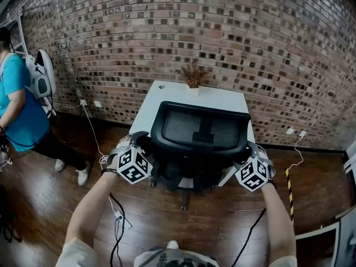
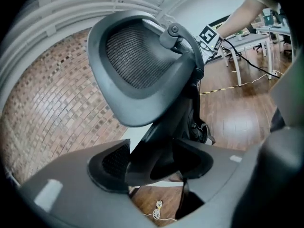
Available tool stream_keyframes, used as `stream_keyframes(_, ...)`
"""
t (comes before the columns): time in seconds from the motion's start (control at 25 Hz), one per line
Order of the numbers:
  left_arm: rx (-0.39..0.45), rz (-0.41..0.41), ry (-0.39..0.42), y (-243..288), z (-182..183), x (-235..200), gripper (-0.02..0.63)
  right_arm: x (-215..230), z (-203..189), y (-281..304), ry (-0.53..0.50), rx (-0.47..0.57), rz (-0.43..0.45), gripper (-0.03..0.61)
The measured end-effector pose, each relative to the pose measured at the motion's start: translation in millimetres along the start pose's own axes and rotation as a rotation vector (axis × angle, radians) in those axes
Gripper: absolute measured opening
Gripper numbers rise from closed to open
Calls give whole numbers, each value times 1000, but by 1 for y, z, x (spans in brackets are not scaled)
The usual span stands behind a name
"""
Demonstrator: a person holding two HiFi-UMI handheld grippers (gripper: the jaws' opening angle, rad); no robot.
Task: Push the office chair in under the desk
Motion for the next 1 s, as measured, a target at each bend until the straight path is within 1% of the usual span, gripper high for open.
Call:
stream_keyframes(0.12, 11, 32, -32, -9, -3, 8, 293, 0, 3, -16, 41, 11, -40, 299)
stream_keyframes(0.28, 41, 67, -90, -27, 2, 22, 232, 0, 9, -43, 116, 20, -74, 299)
stream_keyframes(0.4, 65, 80, -108, -38, 11, 40, 207, -7, 13, -64, 159, 39, -74, 297)
stream_keyframes(0.6, 113, 99, -132, -51, 26, 73, 166, -27, 22, -95, 178, 84, -78, 255)
stream_keyframes(0.8, 194, 111, -191, -72, 52, 106, 135, -37, 31, -139, 256, 133, -84, 215)
stream_keyframes(1.0, 279, 92, -244, -98, 78, 146, 106, -47, 41, -181, 327, 183, -86, 171)
Point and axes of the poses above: the fingertips, and each gripper's own axes: y forward along the fingers, x to its right, z out of its top, the point moved 4 cm from there along -y, backward along the fingers, and after that the axes turned 13 degrees about -z, right-handed, at the moved point
